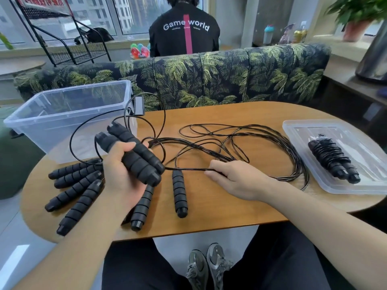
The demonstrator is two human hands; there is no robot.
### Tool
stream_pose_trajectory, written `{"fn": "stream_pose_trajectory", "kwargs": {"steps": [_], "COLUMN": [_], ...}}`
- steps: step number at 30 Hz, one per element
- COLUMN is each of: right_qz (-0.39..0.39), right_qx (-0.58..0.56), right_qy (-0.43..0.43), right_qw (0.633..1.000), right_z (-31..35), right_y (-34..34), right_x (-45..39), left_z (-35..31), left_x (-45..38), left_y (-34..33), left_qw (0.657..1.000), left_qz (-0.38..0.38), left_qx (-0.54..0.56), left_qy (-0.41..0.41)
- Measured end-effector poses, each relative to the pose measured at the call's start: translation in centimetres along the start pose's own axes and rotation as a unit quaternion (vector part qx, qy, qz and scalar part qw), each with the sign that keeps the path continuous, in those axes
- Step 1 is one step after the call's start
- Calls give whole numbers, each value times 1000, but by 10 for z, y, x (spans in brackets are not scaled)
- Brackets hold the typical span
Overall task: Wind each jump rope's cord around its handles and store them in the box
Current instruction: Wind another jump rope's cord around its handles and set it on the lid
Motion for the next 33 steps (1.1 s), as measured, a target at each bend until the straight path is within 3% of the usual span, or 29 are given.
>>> {"fn": "stream_pose_trajectory", "kwargs": {"steps": [4, 11, 15, 18, 21, 26, 31, 33], "right_qz": [2, -44, -57, -13, -16, -50, 11, 12], "right_qx": [23, 252, 301, 302, 362, 402, 436, 372], "right_qy": [52, 174, 124, 71, 51, 32, -102, -129], "right_qw": [998, 951, 944, 951, 931, 914, 894, 919], "right_z": [34, 28, -41, -94, -133, -172, -214, -206], "right_y": [15, 49, 66, 71, 81, 94, 93, 86], "right_x": [-1, -8, -17, -23, -26, -37, -49, -51], "left_z": [26, 47, 59, 68, 72, 73, 71, 71], "left_x": [-2, -11, -15, -21, -22, -31, -34, -37], "left_y": [18, 10, 0, -2, -9, -21, -37, -37], "left_qw": [990, 991, 983, 970, 950, 927, 906, 903], "left_qz": [-38, -23, 6, 3, 21, 31, 63, 58], "left_qx": [-131, -107, -110, -187, -263, -341, -385, -392], "left_qy": [23, 78, 145, 155, 166, 155, 162, 170]}}
Point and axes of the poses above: each hand's wrist, its own x-axis away from the middle knuckle, its own y-axis out of the back of the hand, z = x × y, the point moved 8 cm from there along -x, towards the middle knuckle, and after that the axes turned 11 degrees about -z, right-handed, at the moved point
